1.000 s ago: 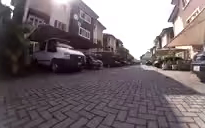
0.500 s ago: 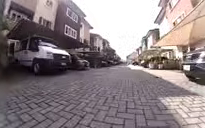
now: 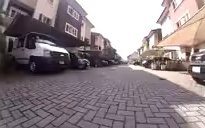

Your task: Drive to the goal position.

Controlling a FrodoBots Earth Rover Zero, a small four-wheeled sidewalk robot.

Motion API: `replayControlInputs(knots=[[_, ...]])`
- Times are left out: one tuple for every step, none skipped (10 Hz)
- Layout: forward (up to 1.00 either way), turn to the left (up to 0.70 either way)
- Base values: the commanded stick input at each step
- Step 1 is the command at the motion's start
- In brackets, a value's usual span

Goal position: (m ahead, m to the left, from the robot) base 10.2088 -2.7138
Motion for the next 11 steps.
replayControlInputs(knots=[[0.69,-0.32],[0.69,-0.13],[0.69,0.03],[0.69,0.03],[0.69,0.03],[0.69,0.03],[0.69,0.03],[0.69,0.03],[0.69,0.03],[0.69,0.03],[0.69,0.03]])
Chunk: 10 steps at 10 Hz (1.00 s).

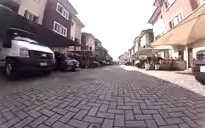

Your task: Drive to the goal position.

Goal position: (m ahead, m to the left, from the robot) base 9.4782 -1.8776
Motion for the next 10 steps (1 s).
replayControlInputs(knots=[[0.69,0.03],[0.69,-0.13],[0.69,-0.31],[0.69,-0.31],[0.69,0.03],[0.69,0.03],[0.69,0.03],[0.69,0.03],[0.69,0.03],[0.69,0.03]])
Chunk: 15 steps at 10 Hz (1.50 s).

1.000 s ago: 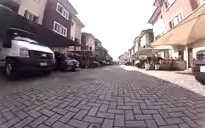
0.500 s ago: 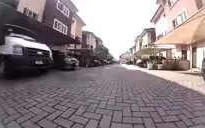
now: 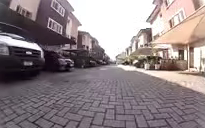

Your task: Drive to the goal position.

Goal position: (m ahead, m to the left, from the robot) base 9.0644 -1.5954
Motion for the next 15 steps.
replayControlInputs(knots=[[0.69,0.03],[0.69,0.03],[0.69,0.03],[0.69,0.03],[0.69,0.03],[0.69,-0.15],[0.69,-0.27],[0.69,0.0],[0.69,0.02],[0.69,-0.03],[0.69,-0.15],[0.69,-0.33],[0.69,-0.06],[0.69,0.03],[0.69,0.03]])
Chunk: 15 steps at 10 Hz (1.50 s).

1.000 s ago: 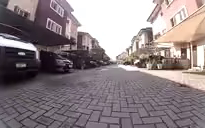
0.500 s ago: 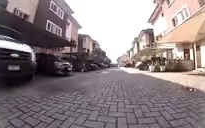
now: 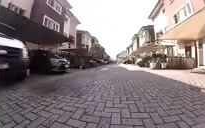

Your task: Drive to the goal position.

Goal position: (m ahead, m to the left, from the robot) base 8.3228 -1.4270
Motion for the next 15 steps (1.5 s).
replayControlInputs(knots=[[0.69,0.03],[0.69,0.03],[0.69,0.03],[0.69,0.03],[0.69,0.03],[0.69,0.03],[0.69,0.03],[0.69,-0.35],[0.69,-0.35],[0.69,-0.13],[0.69,0.03],[0.69,0.03],[0.69,0.03],[0.69,-0.12],[0.69,-0.32]])
